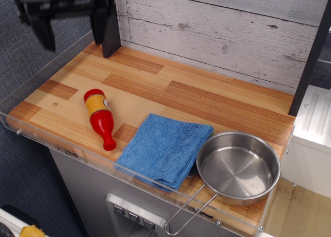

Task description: Take the plastic bottle and place it behind the blue napkin

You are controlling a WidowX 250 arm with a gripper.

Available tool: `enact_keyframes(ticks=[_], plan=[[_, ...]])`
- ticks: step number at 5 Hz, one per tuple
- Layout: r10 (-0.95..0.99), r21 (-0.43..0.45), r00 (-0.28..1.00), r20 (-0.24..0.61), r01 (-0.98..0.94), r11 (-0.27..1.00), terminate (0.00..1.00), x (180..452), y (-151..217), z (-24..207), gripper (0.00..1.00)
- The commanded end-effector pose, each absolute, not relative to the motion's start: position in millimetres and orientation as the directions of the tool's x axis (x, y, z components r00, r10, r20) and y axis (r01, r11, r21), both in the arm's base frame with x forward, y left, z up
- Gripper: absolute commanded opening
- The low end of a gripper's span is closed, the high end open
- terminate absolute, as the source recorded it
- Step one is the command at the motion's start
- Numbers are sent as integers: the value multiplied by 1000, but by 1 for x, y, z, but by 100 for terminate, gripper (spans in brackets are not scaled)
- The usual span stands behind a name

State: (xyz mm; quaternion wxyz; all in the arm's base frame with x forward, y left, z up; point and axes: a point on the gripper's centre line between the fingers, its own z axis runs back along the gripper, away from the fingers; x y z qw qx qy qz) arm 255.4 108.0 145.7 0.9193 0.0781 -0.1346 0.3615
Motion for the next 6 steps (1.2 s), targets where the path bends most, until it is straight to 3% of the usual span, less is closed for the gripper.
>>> enact_keyframes(ticks=[1, 5, 6], plan=[[644, 91, 691, 328, -702, 707, 0, 246, 109, 109, 100], [679, 167, 689, 253, -723, 670, 0, 255, 122, 41, 100], [673, 180, 697, 248, -715, 675, 0, 258, 122, 34, 100]])
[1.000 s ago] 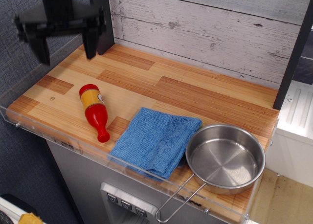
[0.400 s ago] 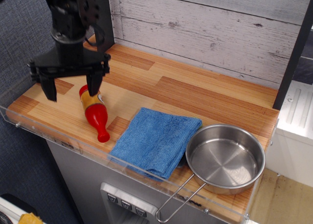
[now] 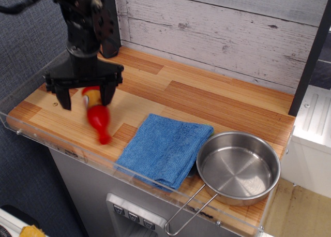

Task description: Take the plastic bottle and place it behind the blue napkin

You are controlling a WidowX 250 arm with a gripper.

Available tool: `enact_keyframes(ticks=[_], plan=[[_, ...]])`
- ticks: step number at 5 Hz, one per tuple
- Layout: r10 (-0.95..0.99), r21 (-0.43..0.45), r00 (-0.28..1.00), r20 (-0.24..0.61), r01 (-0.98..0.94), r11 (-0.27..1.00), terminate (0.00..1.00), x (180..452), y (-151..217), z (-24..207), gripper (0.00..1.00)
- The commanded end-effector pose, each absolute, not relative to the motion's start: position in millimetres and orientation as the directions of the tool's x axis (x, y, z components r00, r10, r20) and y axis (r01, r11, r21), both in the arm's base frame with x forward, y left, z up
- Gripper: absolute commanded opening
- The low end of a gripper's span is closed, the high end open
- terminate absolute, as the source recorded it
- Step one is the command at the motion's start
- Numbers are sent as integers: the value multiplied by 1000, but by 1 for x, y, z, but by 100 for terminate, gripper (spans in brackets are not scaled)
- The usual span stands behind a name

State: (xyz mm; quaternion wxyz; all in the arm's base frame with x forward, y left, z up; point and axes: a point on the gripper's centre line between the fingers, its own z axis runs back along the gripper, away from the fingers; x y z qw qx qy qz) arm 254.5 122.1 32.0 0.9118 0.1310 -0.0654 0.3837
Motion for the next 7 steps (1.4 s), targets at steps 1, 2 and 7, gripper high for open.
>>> enact_keyframes(ticks=[1, 2, 7], plan=[[666, 185, 703, 249, -710, 679, 0, 259, 121, 31, 100], [662, 167, 704, 258, -707, 687, 0, 258, 120, 31, 100], [552, 169, 757, 350, -631, 757, 0, 261, 114, 71, 0]])
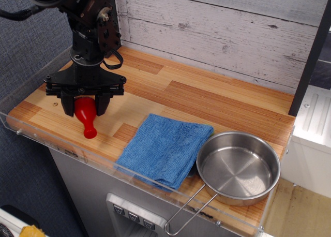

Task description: Take the plastic bottle and place it behind the blue napkin

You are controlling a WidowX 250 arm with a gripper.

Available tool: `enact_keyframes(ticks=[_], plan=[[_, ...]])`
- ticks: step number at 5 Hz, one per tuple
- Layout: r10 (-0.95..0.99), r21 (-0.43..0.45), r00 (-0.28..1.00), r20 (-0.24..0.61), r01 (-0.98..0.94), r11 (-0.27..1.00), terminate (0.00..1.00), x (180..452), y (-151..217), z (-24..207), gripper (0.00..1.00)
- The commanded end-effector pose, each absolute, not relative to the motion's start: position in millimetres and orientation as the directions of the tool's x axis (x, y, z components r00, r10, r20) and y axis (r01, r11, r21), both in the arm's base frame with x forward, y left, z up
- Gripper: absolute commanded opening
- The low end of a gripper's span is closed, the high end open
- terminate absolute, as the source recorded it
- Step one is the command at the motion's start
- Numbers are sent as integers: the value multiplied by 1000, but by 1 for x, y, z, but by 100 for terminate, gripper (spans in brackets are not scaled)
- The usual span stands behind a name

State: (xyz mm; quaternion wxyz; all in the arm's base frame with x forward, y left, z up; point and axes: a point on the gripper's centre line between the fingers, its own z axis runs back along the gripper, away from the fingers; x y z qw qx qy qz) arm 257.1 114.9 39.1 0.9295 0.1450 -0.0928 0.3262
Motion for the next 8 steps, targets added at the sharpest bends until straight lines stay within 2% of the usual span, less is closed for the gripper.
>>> enact_keyframes(ticks=[1, 2, 4, 6, 8], plan=[[542, 148, 725, 425, -646, 749, 0, 271, 121, 101, 0], [527, 117, 717, 456, -635, 764, 0, 285, 117, 116, 0], [387, 75, 796, 465, -471, 879, 0, 321, 54, 124, 0], [258, 80, 859, 442, -324, 943, 0, 338, 11, 105, 0], [99, 92, 921, 378, -144, 985, 0, 341, -15, 70, 0]])
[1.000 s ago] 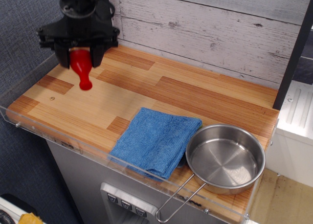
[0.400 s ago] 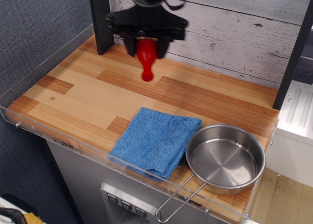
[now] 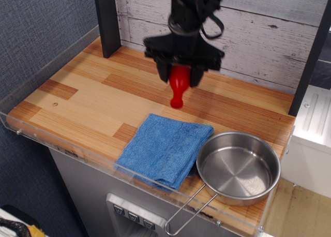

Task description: Take the plastic bottle and place it behind the blue napkin

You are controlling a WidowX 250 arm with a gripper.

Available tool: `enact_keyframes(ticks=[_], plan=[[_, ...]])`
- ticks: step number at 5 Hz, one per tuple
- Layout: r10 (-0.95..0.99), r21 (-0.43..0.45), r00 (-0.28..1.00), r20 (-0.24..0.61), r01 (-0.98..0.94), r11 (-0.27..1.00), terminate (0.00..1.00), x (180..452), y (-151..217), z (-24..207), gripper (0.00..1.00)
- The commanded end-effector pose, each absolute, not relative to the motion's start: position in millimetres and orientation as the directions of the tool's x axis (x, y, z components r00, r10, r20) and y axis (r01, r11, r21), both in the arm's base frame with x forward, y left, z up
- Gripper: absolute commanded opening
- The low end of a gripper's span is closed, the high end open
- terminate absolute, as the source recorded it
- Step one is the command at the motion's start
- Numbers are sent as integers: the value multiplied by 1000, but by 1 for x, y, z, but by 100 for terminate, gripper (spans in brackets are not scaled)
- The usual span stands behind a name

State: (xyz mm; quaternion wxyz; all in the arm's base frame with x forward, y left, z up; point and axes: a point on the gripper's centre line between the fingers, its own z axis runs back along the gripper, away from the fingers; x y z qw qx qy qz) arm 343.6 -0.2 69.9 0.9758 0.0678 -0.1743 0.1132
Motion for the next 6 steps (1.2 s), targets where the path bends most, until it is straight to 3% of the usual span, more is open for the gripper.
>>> enact_keyframes(ticks=[1, 4, 5, 6], plan=[[36, 108, 932, 360, -79, 991, 0, 342, -22, 57, 0], [-65, 123, 943, 327, 26, 992, 0, 341, -34, 30, 0], [-63, 141, 941, 333, 16, 990, 0, 340, -32, 30, 100], [-63, 157, 940, 336, 10, 988, 0, 340, -29, 32, 100]])
